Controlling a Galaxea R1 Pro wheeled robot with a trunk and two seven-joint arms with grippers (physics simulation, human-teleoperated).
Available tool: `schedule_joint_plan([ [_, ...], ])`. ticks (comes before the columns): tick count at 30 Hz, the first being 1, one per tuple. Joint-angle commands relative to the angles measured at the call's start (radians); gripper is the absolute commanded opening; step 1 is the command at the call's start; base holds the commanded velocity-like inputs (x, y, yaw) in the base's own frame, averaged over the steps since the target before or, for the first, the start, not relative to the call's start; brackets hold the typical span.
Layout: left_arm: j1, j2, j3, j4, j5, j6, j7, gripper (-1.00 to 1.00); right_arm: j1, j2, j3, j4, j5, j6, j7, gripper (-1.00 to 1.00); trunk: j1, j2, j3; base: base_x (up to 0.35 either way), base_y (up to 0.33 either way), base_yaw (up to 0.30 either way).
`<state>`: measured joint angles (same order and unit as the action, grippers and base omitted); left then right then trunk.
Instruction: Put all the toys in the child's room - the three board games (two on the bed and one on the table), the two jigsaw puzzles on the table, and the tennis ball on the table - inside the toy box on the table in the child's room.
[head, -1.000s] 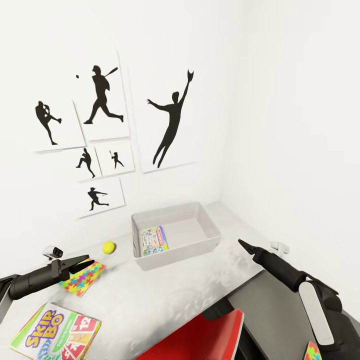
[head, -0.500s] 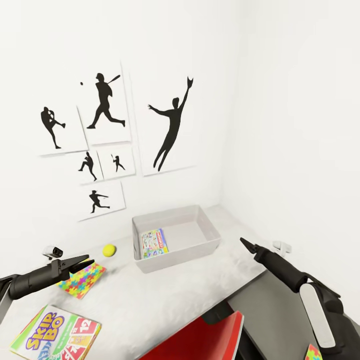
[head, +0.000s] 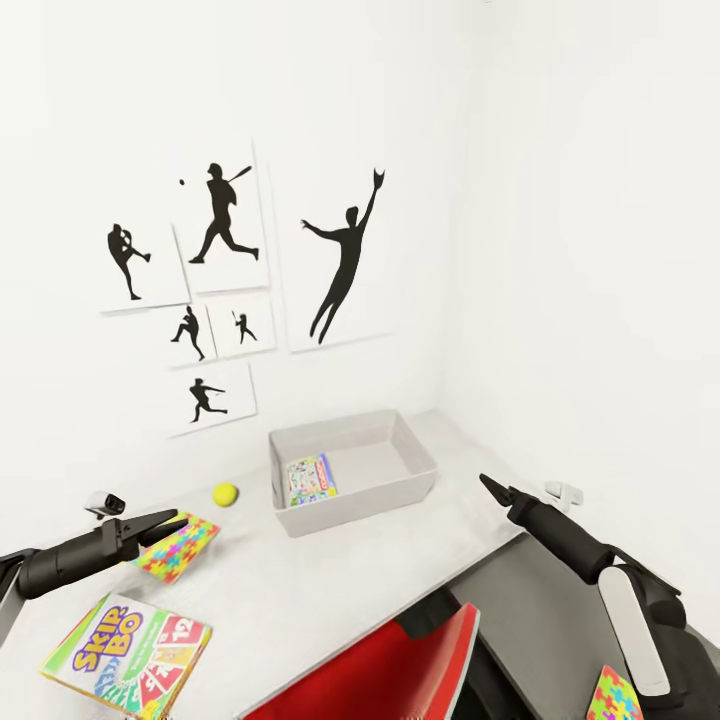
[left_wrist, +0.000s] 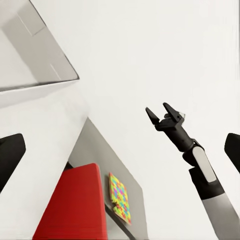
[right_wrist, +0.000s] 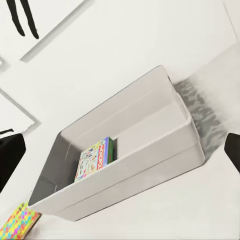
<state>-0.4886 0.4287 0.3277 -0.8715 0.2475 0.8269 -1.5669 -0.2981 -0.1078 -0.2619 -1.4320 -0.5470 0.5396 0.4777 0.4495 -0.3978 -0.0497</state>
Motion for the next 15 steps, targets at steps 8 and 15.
schedule_joint_plan([
  [8, -0.001, 0.002, 0.010, 0.000, 0.000, 0.012, -0.004, 1.00, -0.001, -0.001, -0.003, 0.000, -0.008, 0.009, 0.001, 1.00, 0.001, -0.002, 0.011, -0.047, 0.000, 0.000],
  [15, -0.001, 0.002, 0.029, 0.000, 0.001, 0.021, -0.004, 1.00, -0.001, -0.005, -0.003, 0.000, -0.008, 0.010, 0.000, 1.00, 0.001, -0.002, 0.022, -0.005, 0.000, 0.000],
])
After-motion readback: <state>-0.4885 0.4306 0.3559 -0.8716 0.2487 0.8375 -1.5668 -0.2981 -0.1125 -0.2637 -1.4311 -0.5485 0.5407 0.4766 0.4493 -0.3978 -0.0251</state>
